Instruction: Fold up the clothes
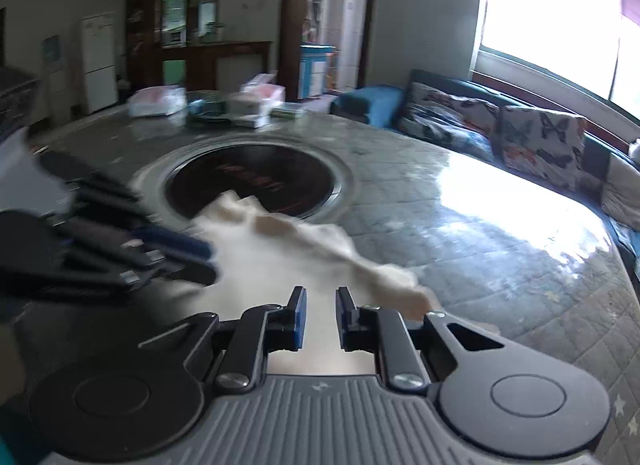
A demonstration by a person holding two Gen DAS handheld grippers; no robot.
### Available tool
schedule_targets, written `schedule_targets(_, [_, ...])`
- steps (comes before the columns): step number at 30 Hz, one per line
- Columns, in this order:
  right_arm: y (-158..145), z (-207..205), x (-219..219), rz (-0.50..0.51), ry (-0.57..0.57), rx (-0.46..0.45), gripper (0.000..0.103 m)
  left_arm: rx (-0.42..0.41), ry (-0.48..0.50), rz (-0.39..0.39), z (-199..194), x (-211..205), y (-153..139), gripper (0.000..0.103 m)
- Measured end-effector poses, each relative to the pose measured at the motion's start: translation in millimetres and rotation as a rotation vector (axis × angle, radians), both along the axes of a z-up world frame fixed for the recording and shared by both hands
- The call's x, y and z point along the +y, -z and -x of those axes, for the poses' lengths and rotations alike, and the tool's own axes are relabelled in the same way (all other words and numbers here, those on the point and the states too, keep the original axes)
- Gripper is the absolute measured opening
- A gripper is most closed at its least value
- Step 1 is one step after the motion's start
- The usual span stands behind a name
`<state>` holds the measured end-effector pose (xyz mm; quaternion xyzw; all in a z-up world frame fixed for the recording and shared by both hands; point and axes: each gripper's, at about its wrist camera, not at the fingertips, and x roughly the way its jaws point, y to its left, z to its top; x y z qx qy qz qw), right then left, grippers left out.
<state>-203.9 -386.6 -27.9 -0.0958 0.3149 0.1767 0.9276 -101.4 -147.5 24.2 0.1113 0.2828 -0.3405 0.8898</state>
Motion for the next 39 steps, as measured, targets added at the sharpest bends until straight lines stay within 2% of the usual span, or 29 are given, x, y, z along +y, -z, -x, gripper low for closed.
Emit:
schedule_targets(7, [30.5,19.5,9.3,-0.004,0.025,0.017,0.015,0.008,-0.012,-0.004,-1.1,5.1,17.2,0.015])
schedule_targets(10, [24.2,22.5,6.7,-0.029,0.034,0.014,0.015,0.019,-0.010,0.003,-2.4,9.0,16.9,0.015])
schedule_targets(14, [23.8,27.8,-1.0,-0.002,0.035,0.020,0.015,0.065,-0.024,0.044,-7.0,13.4,18.2,0.015])
schedule_targets(18, [25.3,31.1,-6.7,0.000,0.020,0.024,0.015,0.074,-0.029,0.050,-2.3,13.6,18.3,0.015])
schedule_targets(28, [20.5,48.0,-22.2,-0.014,0.008,0.036,0.015,0.142,0.000,0.118,7.9,23.5,13.2,0.016])
schedule_targets(34, [15.0,42.6,-37.5,-0.080,0.077,0.032,0.015,0.131,-0.077,0.123,-15.1,32.9,8.4,0.016])
schedule_targets(39, [16.9,40.2,-39.6,-0.077,0.082,0.038,0.015,0.156,-0.125,0.150,-25.2,46.3,14.6,0.017])
